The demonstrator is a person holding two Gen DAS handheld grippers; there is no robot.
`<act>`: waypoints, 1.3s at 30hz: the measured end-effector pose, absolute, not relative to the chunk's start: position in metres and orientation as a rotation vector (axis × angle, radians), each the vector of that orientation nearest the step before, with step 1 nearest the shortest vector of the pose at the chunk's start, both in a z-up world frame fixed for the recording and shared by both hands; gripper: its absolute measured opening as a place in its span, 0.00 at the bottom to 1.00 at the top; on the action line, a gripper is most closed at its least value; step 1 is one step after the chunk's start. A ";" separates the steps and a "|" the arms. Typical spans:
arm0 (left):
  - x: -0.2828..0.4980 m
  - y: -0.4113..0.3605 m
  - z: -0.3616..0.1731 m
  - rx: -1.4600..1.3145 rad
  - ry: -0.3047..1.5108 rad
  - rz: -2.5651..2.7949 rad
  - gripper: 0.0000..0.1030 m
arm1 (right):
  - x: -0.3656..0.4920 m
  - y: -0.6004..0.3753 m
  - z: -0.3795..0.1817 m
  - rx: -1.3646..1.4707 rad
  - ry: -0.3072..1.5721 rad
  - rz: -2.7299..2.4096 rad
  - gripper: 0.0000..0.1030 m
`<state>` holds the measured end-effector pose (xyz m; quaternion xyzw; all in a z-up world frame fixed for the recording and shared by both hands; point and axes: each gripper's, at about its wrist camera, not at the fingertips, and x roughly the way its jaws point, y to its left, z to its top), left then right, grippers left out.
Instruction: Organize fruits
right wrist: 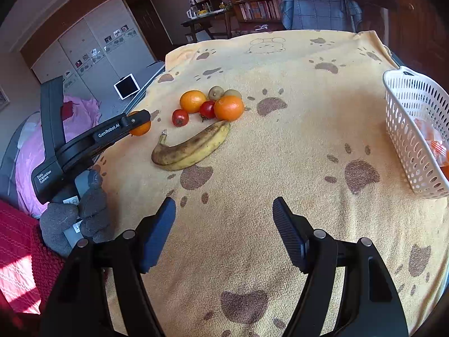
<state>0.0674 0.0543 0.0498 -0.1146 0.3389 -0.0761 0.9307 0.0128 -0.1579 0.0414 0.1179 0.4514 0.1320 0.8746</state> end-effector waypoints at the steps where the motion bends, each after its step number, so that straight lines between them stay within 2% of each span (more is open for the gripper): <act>1: 0.066 0.056 0.051 -0.228 0.683 -0.130 0.39 | 0.019 -0.155 0.040 0.260 0.956 0.289 0.71; 7: 0.061 0.067 0.054 -0.224 0.642 -0.030 0.39 | 0.052 -0.136 0.035 0.278 0.988 0.311 0.71; 16: 0.065 0.087 0.047 -0.264 0.663 0.057 0.39 | 0.095 -0.091 0.043 -0.019 0.897 0.473 0.71; 26: 0.070 0.076 0.039 -0.227 0.691 0.050 0.39 | 0.150 -0.080 0.019 -0.093 1.029 0.625 0.71; 39: 0.071 0.074 0.038 -0.218 0.690 0.056 0.39 | 0.100 -0.080 0.016 -0.231 1.105 0.729 0.72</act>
